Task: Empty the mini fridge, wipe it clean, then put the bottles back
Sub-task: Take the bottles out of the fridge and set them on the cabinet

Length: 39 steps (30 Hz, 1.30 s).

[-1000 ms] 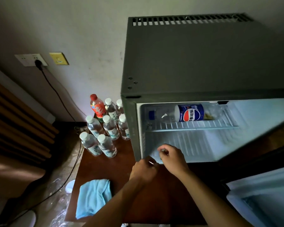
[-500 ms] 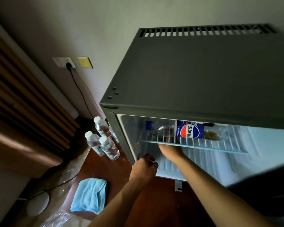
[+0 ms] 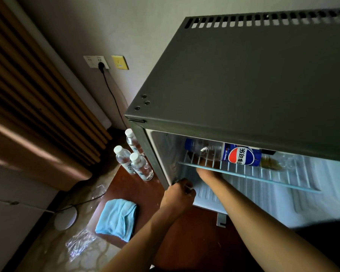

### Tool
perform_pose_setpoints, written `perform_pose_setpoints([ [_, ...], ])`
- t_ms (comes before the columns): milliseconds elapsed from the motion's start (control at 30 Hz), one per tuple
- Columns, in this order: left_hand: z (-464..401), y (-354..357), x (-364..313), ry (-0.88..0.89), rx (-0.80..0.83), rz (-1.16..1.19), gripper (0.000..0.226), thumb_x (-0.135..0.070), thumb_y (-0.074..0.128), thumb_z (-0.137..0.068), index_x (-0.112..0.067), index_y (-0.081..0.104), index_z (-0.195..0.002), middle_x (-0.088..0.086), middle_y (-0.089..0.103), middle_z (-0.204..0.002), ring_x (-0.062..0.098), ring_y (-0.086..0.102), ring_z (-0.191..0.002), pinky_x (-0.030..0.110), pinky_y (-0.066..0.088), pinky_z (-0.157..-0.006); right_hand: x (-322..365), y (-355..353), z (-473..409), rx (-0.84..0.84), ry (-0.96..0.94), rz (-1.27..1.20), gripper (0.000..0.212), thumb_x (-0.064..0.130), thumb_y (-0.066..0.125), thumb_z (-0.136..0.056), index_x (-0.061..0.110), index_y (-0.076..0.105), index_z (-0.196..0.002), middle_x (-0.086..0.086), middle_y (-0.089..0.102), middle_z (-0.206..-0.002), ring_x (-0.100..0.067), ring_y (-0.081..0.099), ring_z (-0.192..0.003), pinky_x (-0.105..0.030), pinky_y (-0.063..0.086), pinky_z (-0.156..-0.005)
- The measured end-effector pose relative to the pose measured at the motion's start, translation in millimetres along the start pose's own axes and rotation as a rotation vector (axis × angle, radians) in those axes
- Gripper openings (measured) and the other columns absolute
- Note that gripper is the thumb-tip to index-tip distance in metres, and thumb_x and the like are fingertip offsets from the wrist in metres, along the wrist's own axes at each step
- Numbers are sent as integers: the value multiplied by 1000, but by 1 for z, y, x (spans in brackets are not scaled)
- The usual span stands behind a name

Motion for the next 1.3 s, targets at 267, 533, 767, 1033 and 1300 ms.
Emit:
perform_pose_setpoints([
  [267, 6, 0, 9, 59, 7, -36, 28, -26, 64, -82, -32, 62, -110, -17, 68, -97, 12, 66, -94, 22, 47, -72, 16, 8, 31, -430, -117, -214, 22, 21, 68, -84, 11, 69, -104, -10, 70, -102, -30, 65, -97, -34, 52, -77],
  [533, 18, 0, 24, 43, 20, -20, 47, -21, 71, -79, -35, 50, -118, -16, 67, -93, 11, 66, -92, 25, 51, -74, 17, 15, 69, -441, -92, -237, 21, 28, 71, -74, 24, 67, -95, 2, 73, -89, -25, 67, -86, -36, 54, -73],
  [767, 22, 6, 34, 20, 57, -118, 49, -30, 65, -85, -29, 38, -126, 8, 69, -109, 32, 66, -103, 38, 49, -77, 20, 40, 98, -411, -106, -296, 20, 30, 73, -74, 28, 58, -87, 12, 67, -80, -10, 64, -77, -34, 57, -66],
  [1033, 22, 0, 67, 64, 162, -181, 50, -40, 59, -84, -28, 41, -129, 8, 68, -117, 34, 64, -109, 34, 41, -75, 39, 76, 111, -435, -43, -301, 22, 32, 70, -70, 31, 52, -83, 13, 63, -70, -7, 61, -69, -26, 52, -58],
  [1300, 12, -37, 115, 68, 252, -205, 50, -34, 62, -83, -27, 34, -124, 10, 68, -112, 38, 63, -109, 37, 40, -78, 88, 113, 107, -412, 11, -400, 23, 28, 71, -68, 31, 54, -83, 12, 65, -74, -6, 62, -71, -30, 53, -63],
])
Point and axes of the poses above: each hand's wrist, its own z-axis away from the middle knuckle, its own y-axis out of the palm, x = y × z, the point moved 1 cm from there along -z, towards the middle knuckle
